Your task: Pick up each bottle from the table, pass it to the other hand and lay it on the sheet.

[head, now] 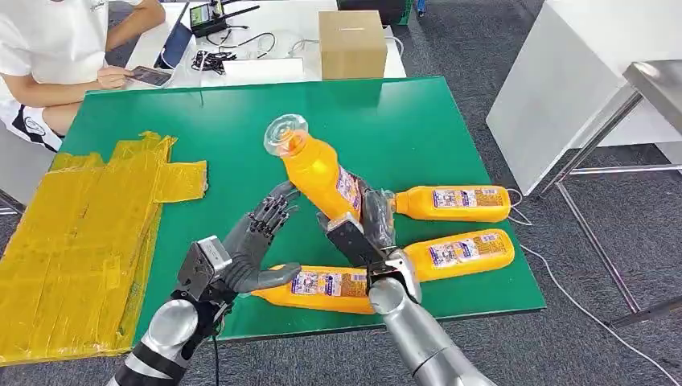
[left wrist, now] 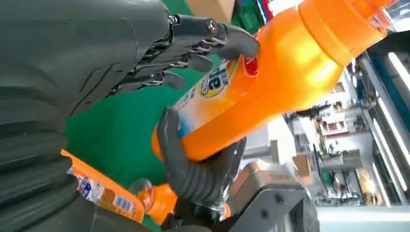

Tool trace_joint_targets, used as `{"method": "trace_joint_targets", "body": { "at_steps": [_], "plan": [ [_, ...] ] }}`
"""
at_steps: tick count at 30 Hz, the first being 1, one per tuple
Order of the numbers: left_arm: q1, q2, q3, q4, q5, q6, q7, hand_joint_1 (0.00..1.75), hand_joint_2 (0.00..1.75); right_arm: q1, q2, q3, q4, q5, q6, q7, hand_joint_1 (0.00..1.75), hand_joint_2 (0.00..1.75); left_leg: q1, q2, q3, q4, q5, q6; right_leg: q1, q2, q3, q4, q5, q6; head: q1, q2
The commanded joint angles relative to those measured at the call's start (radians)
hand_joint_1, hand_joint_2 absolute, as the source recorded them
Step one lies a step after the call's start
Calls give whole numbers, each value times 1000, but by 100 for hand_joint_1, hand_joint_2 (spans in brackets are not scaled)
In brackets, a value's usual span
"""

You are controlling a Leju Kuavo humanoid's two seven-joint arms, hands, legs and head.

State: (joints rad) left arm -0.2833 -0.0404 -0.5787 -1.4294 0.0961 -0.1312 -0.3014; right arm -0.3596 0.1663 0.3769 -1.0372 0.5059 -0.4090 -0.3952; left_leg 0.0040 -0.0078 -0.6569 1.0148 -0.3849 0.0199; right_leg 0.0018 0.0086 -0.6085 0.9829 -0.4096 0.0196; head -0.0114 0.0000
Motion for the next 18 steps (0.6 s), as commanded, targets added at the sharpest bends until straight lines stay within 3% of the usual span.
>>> {"method": "trace_joint_targets", "body": {
  "at_steps": [1, 10, 18],
  "plan": [
    [-56, -2, -40, 67, 13, 5, 3, 0, 175, -66, 20, 144, 167, 82, -24, 3, 175, 175, 0, 1, 8, 0, -3, -1, 0, 0, 8, -1, -3, 0, 0, 0],
    [-56, -2, -40, 67, 13, 5, 3, 0, 175, -66, 20, 144, 167, 82, -24, 3, 175, 175, 0, 0, 5, -1, -2, -1, 0, -1, 5, -1, -2, 0, 0, 0],
    [-56, -14, 15, 95, 31, 50, -19, 0, 175, -15, 24, 243, 72, 112, -19, 5, 175, 175, 0, 1, 6, -1, -3, -1, 1, -1, 6, -1, -3, 0, 0, 0]
  ]
}}
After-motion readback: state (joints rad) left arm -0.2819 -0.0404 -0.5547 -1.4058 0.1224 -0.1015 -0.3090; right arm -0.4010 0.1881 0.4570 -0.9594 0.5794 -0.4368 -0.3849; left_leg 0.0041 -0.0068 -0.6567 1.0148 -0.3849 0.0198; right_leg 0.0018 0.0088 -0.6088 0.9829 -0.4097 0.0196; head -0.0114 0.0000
